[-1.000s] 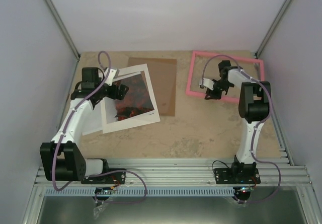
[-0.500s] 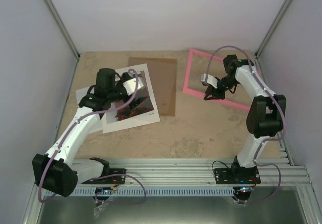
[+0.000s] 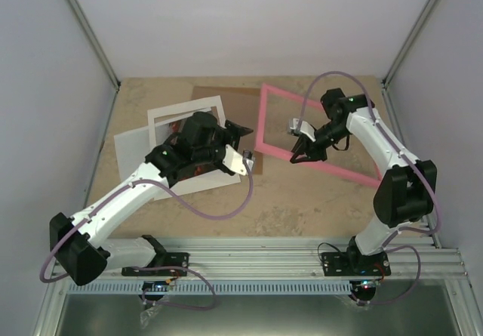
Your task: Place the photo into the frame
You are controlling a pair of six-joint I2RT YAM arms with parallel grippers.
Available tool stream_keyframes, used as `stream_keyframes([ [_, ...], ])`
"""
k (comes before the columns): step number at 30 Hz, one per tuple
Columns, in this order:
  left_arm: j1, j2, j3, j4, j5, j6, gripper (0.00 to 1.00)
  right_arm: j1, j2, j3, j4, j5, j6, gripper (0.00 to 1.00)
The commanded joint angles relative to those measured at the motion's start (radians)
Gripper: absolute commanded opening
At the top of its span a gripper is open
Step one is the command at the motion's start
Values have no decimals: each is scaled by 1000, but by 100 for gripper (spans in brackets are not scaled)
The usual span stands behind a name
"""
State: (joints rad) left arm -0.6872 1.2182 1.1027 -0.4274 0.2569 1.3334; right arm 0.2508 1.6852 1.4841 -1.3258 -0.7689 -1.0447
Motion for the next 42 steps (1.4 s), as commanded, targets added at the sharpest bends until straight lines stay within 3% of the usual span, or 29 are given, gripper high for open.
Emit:
stream_keyframes([
  [1,-74,1,-27,48,-79,179,93,49,-39,-10,-18,-92,51,1],
  [7,-121,11,-89,129,-108,256,84,77,-52,2,-17,-110,99,1],
  [12,-135,-4,-146,231,-146,286,64,96,-82,6,-18,-121,115,1],
  [18,-137,-39,-160,255,-101,259,24,102,-126,-3,-8,-81,111,7],
  [19,-137,-47,-168,260,-96,259,15,102,-137,-4,-4,-64,111,11],
  [21,-137,-65,-192,303,-93,242,1,102,-170,1,16,-22,118,29],
  [23,-137,-68,-186,319,-106,200,0,102,-230,5,50,33,135,53],
  [24,-137,-66,-174,315,-112,165,0,102,-269,1,76,64,141,61],
  [30,-137,-52,-111,291,-135,10,0,105,-604,-178,365,310,180,91],
  [35,-137,-32,-69,288,-140,-77,0,120,-738,-300,434,457,145,92],
  [42,-137,-3,-14,284,-131,-144,0,183,-738,-372,466,589,112,87],
])
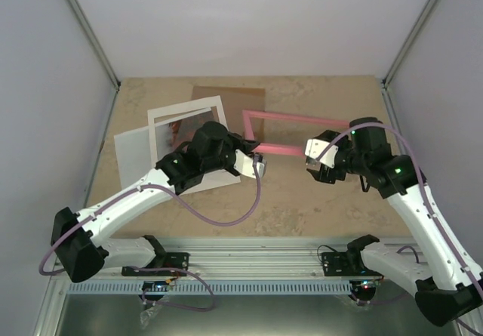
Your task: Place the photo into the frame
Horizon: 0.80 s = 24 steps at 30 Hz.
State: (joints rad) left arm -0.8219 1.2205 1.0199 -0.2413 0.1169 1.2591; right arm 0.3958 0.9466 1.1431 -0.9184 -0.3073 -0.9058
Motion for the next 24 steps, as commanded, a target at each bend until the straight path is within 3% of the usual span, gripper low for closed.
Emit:
stream_keyframes([
  [1,-2,-1,77,95,7,-77,0,49,3,-43,64,143,-33,86],
  [6,-2,0,92,76,20,-67,0,101,7,-99,155,275,-49,78],
  [11,-2,-4,99,66,25,-64,0,116,24,-113,226,353,-85,56],
  [19,-2,-31,97,48,37,-58,0,123,22,-89,228,365,-103,3],
  [20,-2,-39,94,52,35,-66,7,123,21,-82,220,361,-98,1],
  [23,-2,-78,78,134,1,-151,61,123,15,-57,195,350,-61,1],
  [24,-1,-93,79,169,-21,-197,74,123,14,-44,185,344,-39,1],
])
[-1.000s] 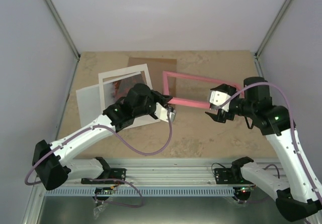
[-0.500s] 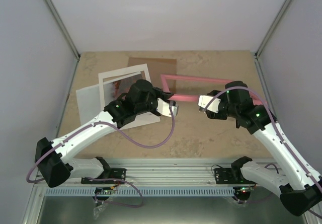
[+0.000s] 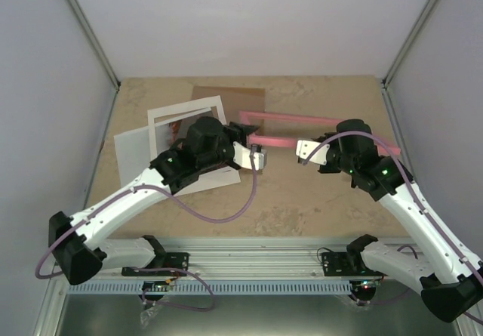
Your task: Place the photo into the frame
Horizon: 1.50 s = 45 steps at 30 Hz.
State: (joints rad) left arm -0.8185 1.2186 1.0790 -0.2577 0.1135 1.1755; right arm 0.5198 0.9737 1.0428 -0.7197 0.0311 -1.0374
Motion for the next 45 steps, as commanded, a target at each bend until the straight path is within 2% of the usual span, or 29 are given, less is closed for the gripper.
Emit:
stream_keyframes([
  [1,-4,-105,30,211,-40,-171,89,-1,-17,69,-21,-3,117,1],
  [3,-1,-135,64,243,-74,-294,99,-1,-24,95,-35,-26,163,1],
  [9,6,-208,136,334,-242,-549,100,-20,-11,213,-44,-111,380,0],
  [13,79,-223,157,356,-329,-695,99,-50,19,331,-48,-227,615,1],
  [17,125,-221,147,321,-347,-731,99,-126,71,440,-65,-391,784,0],
  [19,130,-233,120,268,-281,-717,99,-183,101,459,-79,-467,860,1],
  [22,130,-265,51,207,-192,-676,99,-360,150,430,-97,-646,965,0],
  [24,130,-272,16,180,-206,-663,99,-470,180,395,-113,-765,1006,1],
  [29,148,-262,-28,123,-213,-712,99,-701,300,361,-175,-960,991,1],
  [34,165,-244,-68,101,-196,-766,99,-892,439,429,-235,-1152,959,1],
  [38,176,-236,-95,118,-189,-774,99,-965,482,474,-312,-1219,899,0],
  [41,183,-225,-105,125,-177,-779,99,-989,498,432,-376,-1234,837,1],
  [45,184,-209,-122,122,-157,-800,99,-1070,559,431,-555,-1196,607,1],
])
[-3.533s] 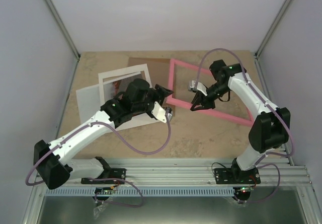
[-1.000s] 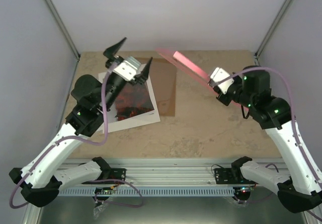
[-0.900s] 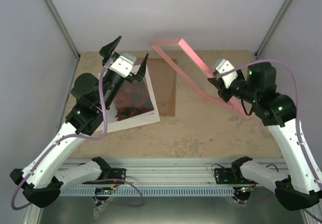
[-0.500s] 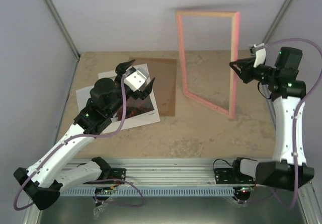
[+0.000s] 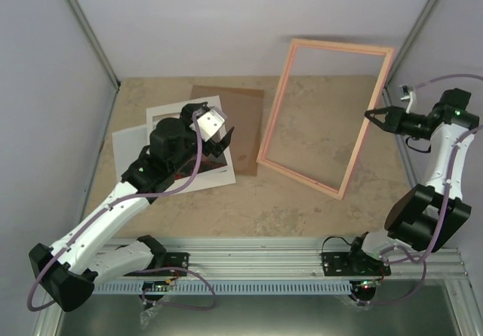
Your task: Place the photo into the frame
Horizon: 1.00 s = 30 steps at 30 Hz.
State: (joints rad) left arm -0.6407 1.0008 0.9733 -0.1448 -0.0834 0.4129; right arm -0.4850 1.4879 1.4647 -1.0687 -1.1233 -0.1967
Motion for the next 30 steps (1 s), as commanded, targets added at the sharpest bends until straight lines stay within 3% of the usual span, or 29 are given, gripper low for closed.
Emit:
stream_keyframes([
  [1,7,12,-22,9,47,-45,99,-106,54,-1,-205,-45,-236,1],
  [4,7,29,-42,13,79,-62,99,-163,112,-5,-203,-35,-242,0],
  [17,7,304,-18,34,246,-286,95,-162,444,31,-152,21,-293,1],
  [24,11,615,193,1,341,-430,94,-162,617,101,-99,59,-285,1],
  [30,36,892,420,-83,475,-574,90,-161,690,106,7,102,-217,13],
])
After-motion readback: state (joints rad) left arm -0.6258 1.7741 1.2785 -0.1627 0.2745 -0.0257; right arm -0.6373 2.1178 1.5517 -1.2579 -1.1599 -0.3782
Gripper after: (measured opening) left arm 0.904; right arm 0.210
